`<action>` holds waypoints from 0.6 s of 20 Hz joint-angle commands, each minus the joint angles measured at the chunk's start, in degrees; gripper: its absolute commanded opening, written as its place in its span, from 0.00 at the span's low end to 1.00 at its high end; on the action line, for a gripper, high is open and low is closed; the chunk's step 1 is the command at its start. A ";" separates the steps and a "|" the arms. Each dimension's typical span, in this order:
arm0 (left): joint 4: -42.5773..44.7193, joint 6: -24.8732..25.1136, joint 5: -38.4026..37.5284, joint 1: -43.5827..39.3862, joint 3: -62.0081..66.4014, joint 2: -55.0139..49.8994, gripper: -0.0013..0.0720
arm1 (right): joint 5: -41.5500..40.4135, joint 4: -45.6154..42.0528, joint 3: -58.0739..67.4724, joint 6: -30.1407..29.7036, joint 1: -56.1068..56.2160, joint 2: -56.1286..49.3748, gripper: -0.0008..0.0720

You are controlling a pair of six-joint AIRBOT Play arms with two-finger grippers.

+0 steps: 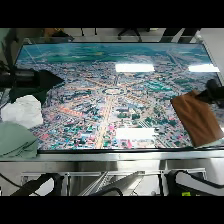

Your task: Fold the shirts.

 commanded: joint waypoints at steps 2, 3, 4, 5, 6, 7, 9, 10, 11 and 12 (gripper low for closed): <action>0.09 -1.79 4.24 -6.67 -23.26 11.41 0.04 | -12.66 -0.33 -25.22 -2.93 19.45 12.57 0.03; 0.07 -2.64 6.36 -8.41 -28.57 14.25 0.04 | -14.34 -0.15 -29.66 -2.93 23.06 14.03 0.03; 0.11 -2.97 7.52 -10.01 -32.76 16.59 0.04 | -15.58 -0.17 -32.68 -2.95 26.05 14.82 0.03; 0.20 -3.30 8.02 -11.28 -36.33 18.75 0.04 | -16.94 -0.17 -34.62 -2.95 28.65 15.06 0.03; 0.17 -3.85 8.15 -12.20 -38.84 20.52 0.04 | -17.99 -0.28 -35.39 -2.95 30.47 15.04 0.03; 0.17 -4.79 8.57 -12.68 -40.63 22.01 0.04 | -18.47 -0.33 -35.47 -2.93 31.58 14.88 0.03; 0.17 -5.75 9.57 -12.76 -43.08 24.48 0.04 | -18.38 0.94 -35.47 -2.89 32.02 14.62 0.03; 0.17 -5.75 10.34 -12.76 -43.67 25.24 0.04 | -18.29 1.95 -35.47 -2.91 32.02 14.62 0.03; 0.13 -5.75 11.04 -12.76 -44.15 26.01 0.04 | -18.32 2.97 -35.47 -2.93 32.04 14.62 0.03; 0.11 -5.75 11.63 -12.76 -44.59 26.80 0.04 | -18.34 3.67 -35.47 -2.93 32.02 14.62 0.03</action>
